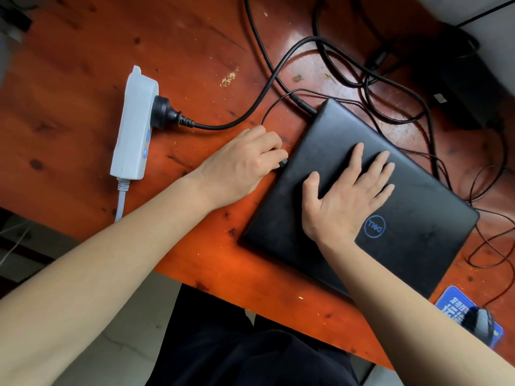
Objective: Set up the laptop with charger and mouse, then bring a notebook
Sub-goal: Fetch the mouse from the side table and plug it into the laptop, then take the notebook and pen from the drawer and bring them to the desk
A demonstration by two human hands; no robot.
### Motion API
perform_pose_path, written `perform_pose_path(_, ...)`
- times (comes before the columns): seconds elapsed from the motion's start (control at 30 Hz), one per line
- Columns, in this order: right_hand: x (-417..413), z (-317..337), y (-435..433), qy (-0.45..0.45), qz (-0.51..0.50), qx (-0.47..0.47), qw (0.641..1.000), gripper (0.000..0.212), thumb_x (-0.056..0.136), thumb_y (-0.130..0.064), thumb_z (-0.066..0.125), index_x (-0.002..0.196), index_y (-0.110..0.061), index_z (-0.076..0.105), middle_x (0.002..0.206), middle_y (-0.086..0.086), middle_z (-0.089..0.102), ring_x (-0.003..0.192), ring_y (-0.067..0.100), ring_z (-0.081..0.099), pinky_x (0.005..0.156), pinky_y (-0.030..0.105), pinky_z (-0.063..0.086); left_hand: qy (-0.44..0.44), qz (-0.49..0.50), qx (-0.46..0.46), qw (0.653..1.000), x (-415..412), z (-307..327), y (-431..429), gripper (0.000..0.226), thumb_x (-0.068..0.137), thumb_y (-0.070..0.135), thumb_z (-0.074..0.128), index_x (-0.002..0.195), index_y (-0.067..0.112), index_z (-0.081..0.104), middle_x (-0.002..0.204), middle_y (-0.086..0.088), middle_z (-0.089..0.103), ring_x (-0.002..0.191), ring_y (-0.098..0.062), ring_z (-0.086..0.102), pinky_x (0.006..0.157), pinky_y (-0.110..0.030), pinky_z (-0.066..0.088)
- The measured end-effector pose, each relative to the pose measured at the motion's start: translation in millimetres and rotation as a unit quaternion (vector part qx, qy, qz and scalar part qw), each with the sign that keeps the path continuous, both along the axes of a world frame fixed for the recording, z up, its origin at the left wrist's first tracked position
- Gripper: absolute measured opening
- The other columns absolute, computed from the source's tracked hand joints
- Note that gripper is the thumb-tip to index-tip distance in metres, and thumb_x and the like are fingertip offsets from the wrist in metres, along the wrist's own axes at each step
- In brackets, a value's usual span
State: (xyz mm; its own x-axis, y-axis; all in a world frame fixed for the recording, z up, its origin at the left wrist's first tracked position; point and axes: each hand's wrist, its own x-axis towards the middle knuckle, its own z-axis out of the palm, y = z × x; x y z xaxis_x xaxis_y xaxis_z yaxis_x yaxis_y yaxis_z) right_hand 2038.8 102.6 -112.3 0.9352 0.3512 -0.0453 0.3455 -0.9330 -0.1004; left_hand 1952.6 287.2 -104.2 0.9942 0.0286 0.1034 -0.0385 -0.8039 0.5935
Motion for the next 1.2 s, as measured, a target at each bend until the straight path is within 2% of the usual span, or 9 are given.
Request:
perform_pose_path(0.13,0,-2,-1,0.000,-0.004,0.000,1.000,0.086,0.085,-0.056,0.042,0.156,-0.016,0.017,0.163,0.023,0.007,0.150,0.041,0.002,0.119,0.062,0.004,-0.002,0.011,-0.003,1.000,-2,0,-4,0.021,0.090,-0.007,0.061,0.108,-0.004,0.069,0.094,-0.018,0.062,0.080,-0.033,0.055,0.073,-0.044,0.048)
perform_pose_path(0.23,0,-3,-2,-0.002,-0.006,0.001,1.000,0.086,0.085,-0.057,0.043,0.156,-0.017,0.018,0.163,0.022,0.007,0.150,0.041,0.002,0.119,0.062,0.004,-0.004,0.023,0.002,1.000,-3,-3,-7,0.023,0.089,-0.008,0.060,0.111,-0.004,0.068,0.095,-0.018,0.061,0.082,-0.032,0.054,0.075,-0.039,0.048)
perform_pose_path(0.43,0,-1,-2,0.007,-0.009,-0.004,1.000,0.086,0.084,-0.059,0.043,0.157,-0.021,0.017,0.163,0.023,0.007,0.150,0.042,0.002,0.119,0.062,0.004,0.022,0.098,0.000,0.995,-6,0,-27,0.028,0.088,-0.008,0.059,0.116,-0.005,0.066,0.098,-0.018,0.059,0.085,-0.032,0.051,0.074,-0.033,0.043)
perform_pose_path(0.63,-1,8,-2,0.054,0.002,-0.015,0.998,0.086,0.087,-0.063,0.037,0.158,-0.019,0.015,0.163,0.025,0.002,0.150,0.043,-0.004,0.118,0.064,0.002,0.101,0.119,0.025,0.987,-5,18,-38,0.036,0.089,-0.010,0.055,0.123,-0.003,0.063,0.103,-0.019,0.057,0.090,-0.035,0.052,0.077,-0.047,0.050)
perform_pose_path(0.8,6,26,-22,0.131,0.053,0.006,0.990,0.081,0.093,-0.065,0.030,0.159,-0.025,0.006,0.165,0.017,-0.010,0.150,0.035,-0.016,0.121,0.054,-0.008,0.165,0.117,0.031,0.979,-5,31,-37,0.037,0.095,0.005,0.052,0.131,0.005,0.060,0.112,-0.014,0.054,0.104,-0.033,0.051,0.089,-0.045,0.047)
perform_pose_path(0.9,14,46,-55,0.180,0.127,-0.021,0.975,0.073,0.098,-0.057,0.034,0.159,-0.025,0.010,0.166,0.011,-0.008,0.152,0.030,-0.010,0.123,0.047,-0.001,0.217,0.127,0.023,0.968,3,37,-28,0.036,0.097,0.013,0.049,0.131,0.014,0.061,0.121,-0.009,0.055,0.116,-0.029,0.051,0.099,-0.042,0.044)
perform_pose_path(1.0,9,70,-93,0.226,0.161,-0.063,0.959,0.068,0.100,-0.052,0.037,0.158,-0.024,0.016,0.167,0.007,-0.002,0.153,0.027,-0.001,0.122,0.046,0.013,0.257,0.123,0.011,0.958,14,54,-29,0.038,0.096,0.012,0.048,0.132,0.016,0.059,0.127,-0.011,0.060,0.120,-0.030,0.054,0.103,-0.041,0.043)
perform_pose_path(1.1,7,94,-122,0.272,0.116,-0.055,0.954,0.060,0.099,-0.051,0.042,0.151,-0.022,0.035,0.161,0.005,0.023,0.148,0.025,0.021,0.113,0.046,0.034,0.269,0.110,-0.010,0.957,24,76,-43,0.041,0.096,0.016,0.053,0.137,0.015,0.055,0.129,-0.010,0.063,0.121,-0.029,0.056,0.104,-0.037,0.042)
perform_pose_path(1.2,20,114,-146,0.294,0.059,-0.048,0.953,0.058,0.098,-0.051,0.043,0.148,-0.022,0.038,0.152,0.003,0.040,0.139,0.025,0.037,0.110,0.045,0.039,0.267,0.080,-0.003,0.960,36,99,-57,0.041,0.097,0.025,0.055,0.138,0.018,0.053,0.133,-0.006,0.060,0.124,-0.024,0.054,0.106,-0.034,0.040)
